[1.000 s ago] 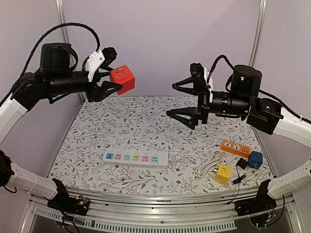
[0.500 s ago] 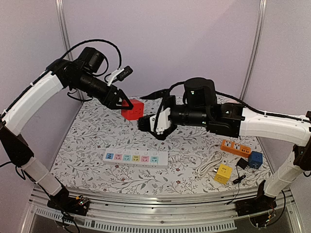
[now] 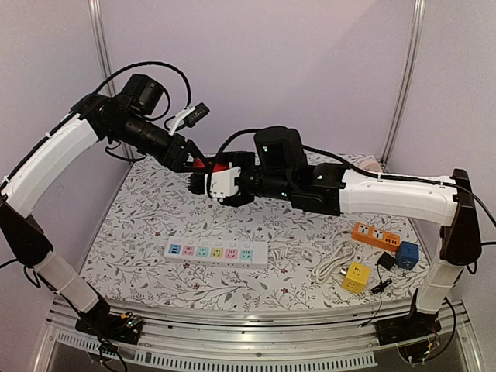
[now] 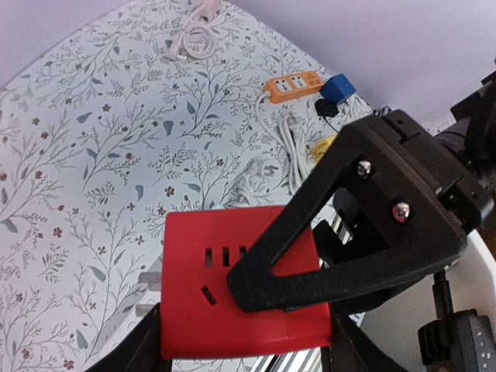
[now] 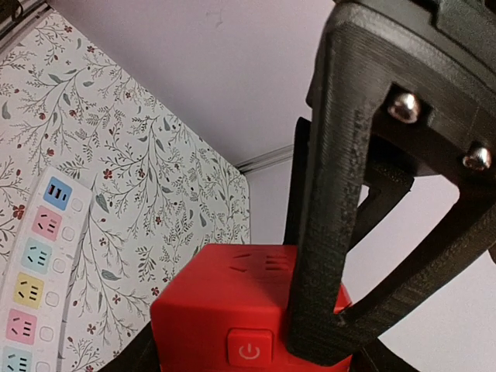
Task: Insert the plug
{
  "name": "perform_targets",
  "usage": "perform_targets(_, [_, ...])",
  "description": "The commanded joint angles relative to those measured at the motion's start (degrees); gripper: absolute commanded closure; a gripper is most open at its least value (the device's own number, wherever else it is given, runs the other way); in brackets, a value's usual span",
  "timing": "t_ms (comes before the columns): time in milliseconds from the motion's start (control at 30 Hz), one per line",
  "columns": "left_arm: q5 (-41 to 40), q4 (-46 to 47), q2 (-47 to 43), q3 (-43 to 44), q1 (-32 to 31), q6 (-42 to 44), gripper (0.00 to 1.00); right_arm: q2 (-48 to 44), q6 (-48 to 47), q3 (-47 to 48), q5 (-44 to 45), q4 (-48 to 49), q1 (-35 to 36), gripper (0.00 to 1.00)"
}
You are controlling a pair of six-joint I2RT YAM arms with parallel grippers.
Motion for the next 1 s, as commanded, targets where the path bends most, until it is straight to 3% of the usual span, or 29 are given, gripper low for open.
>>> perform_targets(0, [0.9,-0.3,-1.3,0.0,0.6,1.0,1.00,1.6,4.9,2.0,1.5,2.1,-0.2,0.56])
perform_targets(100, [0.7,0.0,-1.1,-0.9,0.6,1.3,1.00,0.6,8.9,1.5,0.1,2.1,-0.2,0.77])
perform_targets(167, [1.3,0.1,-0.8,-1.4,0.7,1.9,1.00,-0.2,12.0,0.7,1.0,2.4,-0.3,0.96])
perform_targets(200, [1.4,-0.3,-0.7,-1.2,0.7,2.6,0.84,-0.8,13.6,-0.1,1.3,2.7,-0.5,1.00])
perform_targets(267, [0.8,-1.7,-0.6,0.2,0.9,5.4,0.09,-1.6,19.6,-1.3,1.2,2.8,-1.6,1.00])
perform_targets(300, [-0.3,-2.7,-0.5,1.4,1.2,7.4,0.02,-2.0,22.1,-1.8,1.3,2.4,-2.3,1.00])
perform_targets(367, [-3.5,-5.2,-0.6,4.0,1.9,13.8,0.00,-3.4,29.6,-2.4,1.8,-0.9,-4.1,1.00])
perform_targets(467, [-11.5,-10.3,-0.7,4.6,2.6,30.2,0.00,-4.9,44.1,1.1,2.0,-12.8,-7.9,1.00])
perform_targets(567, [-23.0,-11.4,-1.3,-6.8,2.2,44.7,0.01,-5.2,62.9,4.8,-0.8,-23.2,-12.3,1.00])
perform_targets(667, [-32.9,-6.2,-1.3,-23.6,1.2,52.8,0.01,-4.7,75.5,4.3,-0.6,-28.1,-14.1,1.00])
perform_targets(767, [-34.1,-0.2,0.6,-32.0,1.0,55.5,0.00,-4.3,78.2,2.7,0.4,-30.5,-14.1,1.00])
perform_targets(967, [-32.1,6.6,9.2,-32.0,1.1,58.3,0.01,-4.0,80.9,0.6,-1.1,-31.7,-14.1,1.00])
